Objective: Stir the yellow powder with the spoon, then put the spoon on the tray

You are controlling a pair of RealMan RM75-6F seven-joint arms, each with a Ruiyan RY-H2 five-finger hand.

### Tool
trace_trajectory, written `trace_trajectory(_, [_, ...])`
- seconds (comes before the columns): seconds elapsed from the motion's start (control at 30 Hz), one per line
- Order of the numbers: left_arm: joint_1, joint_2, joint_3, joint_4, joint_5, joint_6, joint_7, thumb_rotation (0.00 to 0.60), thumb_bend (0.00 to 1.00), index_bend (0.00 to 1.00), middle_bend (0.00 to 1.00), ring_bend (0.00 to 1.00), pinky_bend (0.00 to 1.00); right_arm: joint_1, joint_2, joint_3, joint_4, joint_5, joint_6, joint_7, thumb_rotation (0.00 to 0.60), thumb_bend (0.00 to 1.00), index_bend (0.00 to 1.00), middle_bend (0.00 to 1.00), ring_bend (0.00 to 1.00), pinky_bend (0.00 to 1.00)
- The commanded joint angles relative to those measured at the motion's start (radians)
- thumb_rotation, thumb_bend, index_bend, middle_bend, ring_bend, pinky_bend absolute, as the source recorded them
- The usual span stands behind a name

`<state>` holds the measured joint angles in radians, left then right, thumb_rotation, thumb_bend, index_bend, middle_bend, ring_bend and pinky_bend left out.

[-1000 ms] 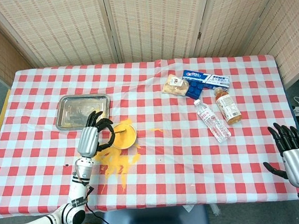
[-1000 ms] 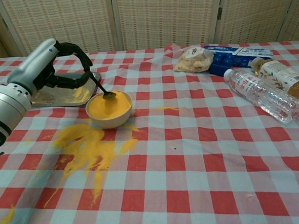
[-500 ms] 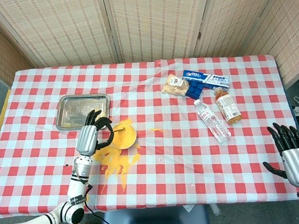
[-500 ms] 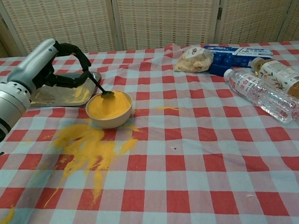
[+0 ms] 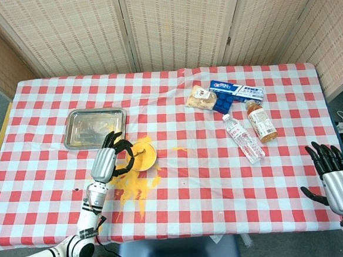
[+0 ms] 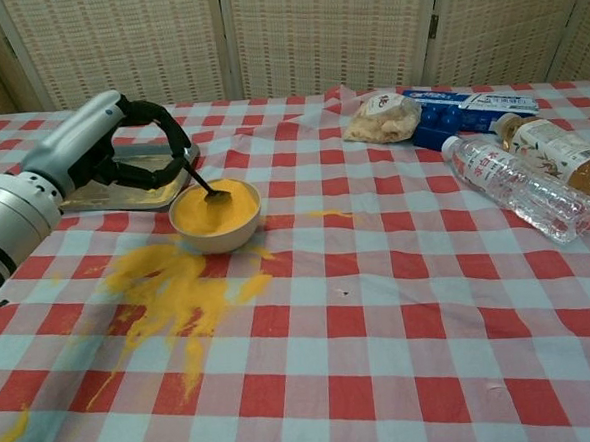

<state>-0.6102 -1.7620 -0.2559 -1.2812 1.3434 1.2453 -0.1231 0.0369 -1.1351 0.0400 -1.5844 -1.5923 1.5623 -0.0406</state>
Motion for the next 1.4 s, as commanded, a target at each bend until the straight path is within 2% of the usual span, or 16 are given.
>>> trace_trajectory(0.03, [0.007, 0.039, -0.004, -0.070, -0.045, -0.048, 0.004, 0.600, 0.73, 0.81, 0.37, 0.10, 0.05, -0.001, 0.001, 0.000, 0.000, -0.001, 0.002, 0.000, 0.600, 0.06, 0.00, 0.00, 0.00, 0.00])
trace_trajectory(0.33, [0.010, 0.069, -0.013, -0.129, -0.045, -0.040, 0.023, 0.600, 0.73, 0.81, 0.38, 0.10, 0.05, 0.000, 0.000, -0.001, -0.002, 0.001, -0.002, -0.004, 0.600, 0.06, 0.00, 0.00, 0.00, 0.00])
trace_trajectory(0.37, [0.009, 0.067, -0.016, -0.125, -0.046, -0.037, 0.023, 0.600, 0.73, 0.81, 0.38, 0.10, 0.05, 0.008, 0.003, 0.031, -0.060, 0.028, 0.007, 0.032, 0.600, 0.06, 0.00, 0.00, 0.00, 0.00])
trace_trajectory(0.4, [0.008, 0.065, -0.019, -0.121, -0.045, -0.033, 0.022, 0.600, 0.73, 0.81, 0.38, 0.10, 0.05, -0.014, -0.013, 0.002, -0.059, 0.030, 0.006, 0.020, 0.600, 0.06, 0.00, 0.00, 0.00, 0.00])
trace_trajectory(0.47, [0.007, 0.059, -0.025, -0.111, -0.044, -0.028, 0.013, 0.600, 0.73, 0.81, 0.38, 0.10, 0.05, -0.016, -0.017, -0.001, -0.021, 0.019, 0.015, 0.027, 0.600, 0.06, 0.00, 0.00, 0.00, 0.00])
trace_trajectory(0.77, [-0.012, 0.015, -0.043, -0.010, -0.021, 0.006, -0.014, 0.600, 0.72, 0.81, 0.38, 0.10, 0.05, -0.004, -0.001, 0.001, -0.003, 0.006, 0.002, 0.013, 0.600, 0.06, 0.00, 0.00, 0.00, 0.00])
trace_trajectory(1.03, [-0.025, -0.010, -0.034, 0.058, -0.003, 0.011, -0.019, 0.600, 0.73, 0.81, 0.38, 0.10, 0.05, -0.002, -0.002, 0.004, 0.007, 0.009, 0.001, 0.010, 0.600, 0.06, 0.00, 0.00, 0.00, 0.00])
trace_trajectory(1.4, [-0.013, 0.044, -0.021, -0.033, -0.044, -0.053, -0.012, 0.600, 0.72, 0.81, 0.38, 0.10, 0.05, -0.005, 0.000, 0.002, 0.007, 0.001, 0.009, 0.009, 0.600, 0.06, 0.00, 0.00, 0.00, 0.00])
